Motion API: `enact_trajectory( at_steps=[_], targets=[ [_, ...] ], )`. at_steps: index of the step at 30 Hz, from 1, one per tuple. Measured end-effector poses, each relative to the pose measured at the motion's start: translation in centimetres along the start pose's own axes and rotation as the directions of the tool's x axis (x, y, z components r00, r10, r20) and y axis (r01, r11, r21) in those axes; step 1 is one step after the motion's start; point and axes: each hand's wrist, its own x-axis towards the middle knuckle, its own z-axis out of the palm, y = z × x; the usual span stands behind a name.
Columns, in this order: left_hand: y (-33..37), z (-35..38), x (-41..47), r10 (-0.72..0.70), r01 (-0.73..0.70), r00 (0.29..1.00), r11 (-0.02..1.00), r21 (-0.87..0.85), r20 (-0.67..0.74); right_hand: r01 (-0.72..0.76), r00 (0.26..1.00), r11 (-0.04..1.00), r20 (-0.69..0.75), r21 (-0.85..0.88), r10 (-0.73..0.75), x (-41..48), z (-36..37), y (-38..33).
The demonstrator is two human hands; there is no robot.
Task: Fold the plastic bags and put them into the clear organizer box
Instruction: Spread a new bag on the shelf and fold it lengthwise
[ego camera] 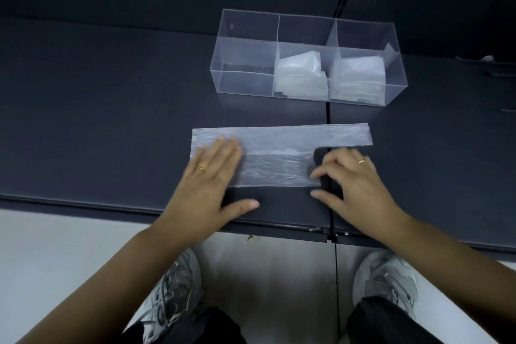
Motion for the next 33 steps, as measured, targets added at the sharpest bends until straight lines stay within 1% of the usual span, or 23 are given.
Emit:
enact_trajectory(
  at_steps=[2, 3, 5, 6, 8, 10, 12, 13, 14, 15, 17, 18, 19, 20, 21, 23, 24, 26, 28, 30, 31, 33],
  targets=[
    [1.4, 0.7, 0.2, 0.102, -0.1, 0.994, 0.994, -0.047, 0.03, -0.003, 0.999, 1.0, 0.035, 0.014, 0.003, -0.4, 0.3, -0.4],
    [1.7, 1.2, 0.3, 0.121, -0.119, 0.992, 0.992, -0.047, 0.047, -0.019, 0.999, 0.999, 0.028, 0.03, 0.018, -0.2, 0.3, -0.6],
    [2.0, 2.0, 0.5, 0.112, -0.11, 0.991, 0.993, -0.032, 0.076, -0.037, 0.999, 0.999, 0.029, 0.031, 0.036, 0.4, 0.4, -0.7],
    [2.1, 2.1, 0.7, 0.097, -0.095, 0.993, 0.995, -0.036, 0.064, -0.037, 0.998, 0.999, 0.052, 0.016, 0.036, 0.6, 0.5, -0.7],
    [2.3, 1.9, 0.9, 0.074, -0.076, 0.997, 0.996, -0.055, -0.035, -0.058, 0.991, 0.998, 0.125, 0.027, 0.054, 1.1, 0.5, -0.7],
    [2.5, 1.9, 1.3, 0.077, -0.083, 0.984, 0.996, -0.03, -0.16, -0.157, 0.973, 0.971, 0.194, 0.182, 0.121, 1.2, -0.3, -0.6],
    [2.6, 2.0, 1.9, 0.074, -0.083, 0.958, 0.996, -0.018, -0.279, -0.271, 0.947, 0.895, 0.264, 0.354, 0.182, 1.4, -1.7, -0.4],
    [2.7, 2.1, 2.2, 0.076, -0.086, 0.941, 0.996, -0.015, -0.331, -0.298, 0.939, 0.872, 0.284, 0.389, 0.195, 1.5, -2.3, -0.3],
    [2.7, 2.1, 2.4, 0.086, -0.096, 0.923, 0.995, -0.008, -0.374, -0.308, 0.934, 0.869, 0.297, 0.387, 0.199, 1.5, -2.8, -0.3],
    [2.7, 2.1, 2.5, 0.103, -0.111, 0.909, 0.994, 0.003, -0.405, -0.296, 0.939, 0.891, 0.278, 0.345, 0.204, 1.5, -3.2, -0.3],
    [2.7, 2.0, 2.5, 0.128, -0.129, 0.894, 0.991, 0.027, -0.429, -0.231, 0.966, 0.96, 0.152, 0.157, 0.207, 1.4, -3.8, -0.6],
    [2.8, 1.9, 2.5, 0.134, -0.131, 0.892, 0.991, 0.036, -0.431, -0.19, 0.979, 0.98, 0.091, 0.053, 0.185, 1.3, -4.0, -1.2],
    [2.8, 1.8, 2.4, 0.137, -0.131, 0.893, 0.99, 0.044, -0.428, -0.12, 0.991, 0.993, 0.054, -0.023, 0.121, 1.2, -4.0, -2.0],
    [2.9, 1.7, 2.3, 0.136, -0.128, 0.899, 0.991, 0.049, -0.417, -0.038, 0.998, 0.995, 0.05, -0.09, 0.043, 1.3, -3.7, -2.8],
    [3.1, 1.6, 2.2, 0.13, -0.121, 0.906, 0.992, 0.047, -0.404, 0.034, 0.996, 0.99, 0.087, -0.137, -0.023, 1.4, -3.2, -3.6],
    [3.3, 1.4, 2.2, 0.105, -0.103, 0.917, 0.994, 0.027, -0.384, 0.105, 0.983, 0.981, 0.168, -0.16, -0.078, 1.5, -1.7, -4.5],
    [3.4, 1.3, 2.2, 0.095, -0.098, 0.923, 0.995, 0.011, -0.372, 0.096, 0.984, 0.987, 0.164, -0.131, -0.074, 1.7, -0.9, -4.6],
    [3.1, 0.7, 2.1, 0.081, -0.094, 0.939, 0.995, -0.023, -0.334, 0.045, 0.996, 0.999, 0.075, -0.005, -0.044, 2.1, -0.1, -4.0],
    [2.0, -0.1, 1.9, 0.022, -0.053, 0.958, 0.994, -0.099, -0.285, -0.059, 0.998, 0.983, 0.033, 0.172, 0.054, 2.6, -0.2, -2.9],
    [0.1, -1.2, 1.6, -0.158, 0.09, 0.961, 0.956, -0.279, -0.229, -0.231, 0.973, 0.905, 0.08, 0.356, 0.217, 3.2, -0.7, -1.6],
    [-1.0, -1.7, 1.3, -0.266, 0.179, 0.946, 0.906, -0.385, -0.186, -0.313, 0.95, 0.848, 0.128, 0.428, 0.285, 3.7, -0.9, -1.1],
    [-3.1, -2.6, 0.8, -0.438, 0.321, 0.895, 0.757, -0.568, -0.078, -0.412, 0.91, 0.755, 0.192, 0.51, 0.367, 4.6, -1.0, -0.3]
  ],
)
